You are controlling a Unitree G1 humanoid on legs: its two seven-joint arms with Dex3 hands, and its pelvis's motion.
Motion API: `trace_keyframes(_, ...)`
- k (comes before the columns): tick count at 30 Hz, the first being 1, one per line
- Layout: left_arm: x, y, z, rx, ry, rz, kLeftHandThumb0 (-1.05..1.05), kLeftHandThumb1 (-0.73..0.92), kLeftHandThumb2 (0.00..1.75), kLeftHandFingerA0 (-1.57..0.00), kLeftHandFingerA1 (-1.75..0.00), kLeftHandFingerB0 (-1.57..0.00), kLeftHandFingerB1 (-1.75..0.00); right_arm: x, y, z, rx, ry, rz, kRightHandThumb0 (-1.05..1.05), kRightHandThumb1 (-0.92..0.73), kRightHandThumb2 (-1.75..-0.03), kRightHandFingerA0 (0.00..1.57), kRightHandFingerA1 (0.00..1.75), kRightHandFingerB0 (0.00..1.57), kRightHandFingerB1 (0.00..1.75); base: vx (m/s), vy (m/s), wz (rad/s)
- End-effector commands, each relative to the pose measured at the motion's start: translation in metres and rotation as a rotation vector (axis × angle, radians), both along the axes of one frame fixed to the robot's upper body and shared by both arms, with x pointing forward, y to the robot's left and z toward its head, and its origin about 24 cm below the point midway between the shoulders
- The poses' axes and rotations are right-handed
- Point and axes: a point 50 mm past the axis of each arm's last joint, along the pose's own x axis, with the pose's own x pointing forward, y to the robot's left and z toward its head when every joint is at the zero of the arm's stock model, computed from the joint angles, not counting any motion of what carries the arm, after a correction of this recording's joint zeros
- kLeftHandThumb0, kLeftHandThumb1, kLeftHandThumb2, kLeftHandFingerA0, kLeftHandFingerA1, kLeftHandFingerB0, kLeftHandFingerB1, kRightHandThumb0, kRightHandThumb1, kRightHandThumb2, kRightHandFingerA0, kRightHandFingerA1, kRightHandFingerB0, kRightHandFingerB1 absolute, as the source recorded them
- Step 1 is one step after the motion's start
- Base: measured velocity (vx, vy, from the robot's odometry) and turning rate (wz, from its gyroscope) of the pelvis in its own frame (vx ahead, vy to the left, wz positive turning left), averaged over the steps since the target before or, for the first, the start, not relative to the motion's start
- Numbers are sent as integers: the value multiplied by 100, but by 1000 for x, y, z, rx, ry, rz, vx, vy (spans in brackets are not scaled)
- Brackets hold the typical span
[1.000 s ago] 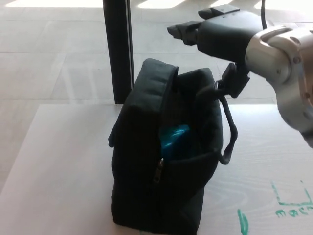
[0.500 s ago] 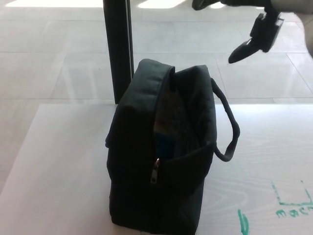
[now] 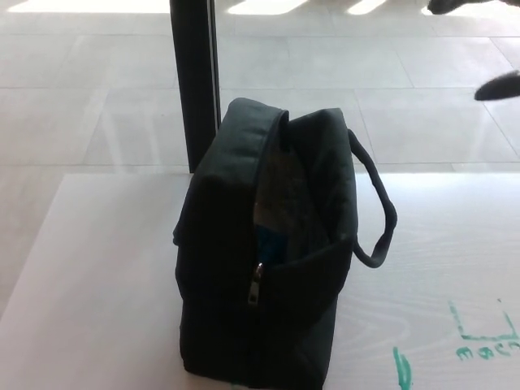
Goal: The robot uses its right hand to pick up the cube kept on the middle of the desk and put it inside the bag next to it
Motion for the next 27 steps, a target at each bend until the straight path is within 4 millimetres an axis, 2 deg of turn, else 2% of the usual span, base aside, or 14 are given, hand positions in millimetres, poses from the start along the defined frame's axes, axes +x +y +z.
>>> trace_keyframes(1,-7,6,-1,-2,1,29,-67,46,80,-8,-53,-22,-50,-59,-116,-65,299,-121,-291,-62,-60,-72,4,25,10,26,0,0,0)
trace_keyframes(2,-7,6,-1,0,1,27,-67,46,79,-8,-52,-22,-50,-65,-131,-74,313,-123,-343,-60,-63,-59,0,31,11,27,0,0,0)
trace_keyframes(6,-9,8,0,6,0,29,-66,46,80,-8,-53,-23,-51,-94,-192,-106,416,-177,-559,-60,-61,-61,3,30,13,25,0,0,0)
trace_keyframes(9,-9,10,1,13,-2,29,-67,47,80,-8,-52,-22,-50,-110,-215,-119,432,-184,-664,-65,-61,-61,3,36,12,28,0,0,0)
trace_keyframes(11,-9,10,1,19,0,23,-66,47,80,-8,-52,-22,-50,-118,-224,-125,445,-178,-703,-62,-61,-61,2,34,12,27,0,0,0)
trace_keyframes(12,-8,10,2,16,1,26,-66,47,80,-7,-52,-21,-50,-123,-228,-129,423,-172,-725,-68,-45,-87,0,34,7,36,0,0,0)
trace_keyframes(14,-8,10,2,11,-2,31,-66,46,79,-7,-52,-21,-50,-137,-239,-140,430,-169,-787,-59,-60,-59,2,36,15,28,0,0,0)
trace_keyframes(17,-9,9,1,21,-2,22,-67,47,80,-8,-52,-21,-50,-157,-254,-157,454,-162,-893,-65,-62,-59,0,40,12,30,0,0,0)
trace_keyframes(19,-11,9,1,21,6,24,-67,46,81,-9,-54,-22,-51,-165,-261,-172,437,-165,-935,-64,-62,-60,2,41,14,30,0,0,0)
trace_keyframes(20,-11,10,0,23,11,28,-67,47,81,-10,-54,-22,-51,-170,-263,-178,442,-162,-951,-68,-45,-86,1,41,8,41,0,0,0)
trace_keyframes(21,-11,10,0,23,11,28,-67,47,81,-10,-54,-22,-51,-170,-263,-178,441,-163,-950,-68,-45,-86,1,41,8,41,0,0,0)
trace_keyframes(22,-12,10,0,23,13,30,-67,46,81,-11,-54,-23,-51,-174,-266,-184,463,-157,-974,-65,-63,-60,3,41,14,31,0,0,0)
trace_keyframes(23,-12,10,0,25,15,30,-65,47,81,-11,-54,-22,-51,-180,-270,-193,496,-169,-1025,-72,-47,-85,1,44,10,46,0,0,0)
trace_keyframes(27,-11,11,1,24,16,38,-65,46,81,-11,-54,-24,-52,-201,-276,-210,528,-191,-1140,-73,-55,-93,2,46,9,43,0,0,0)
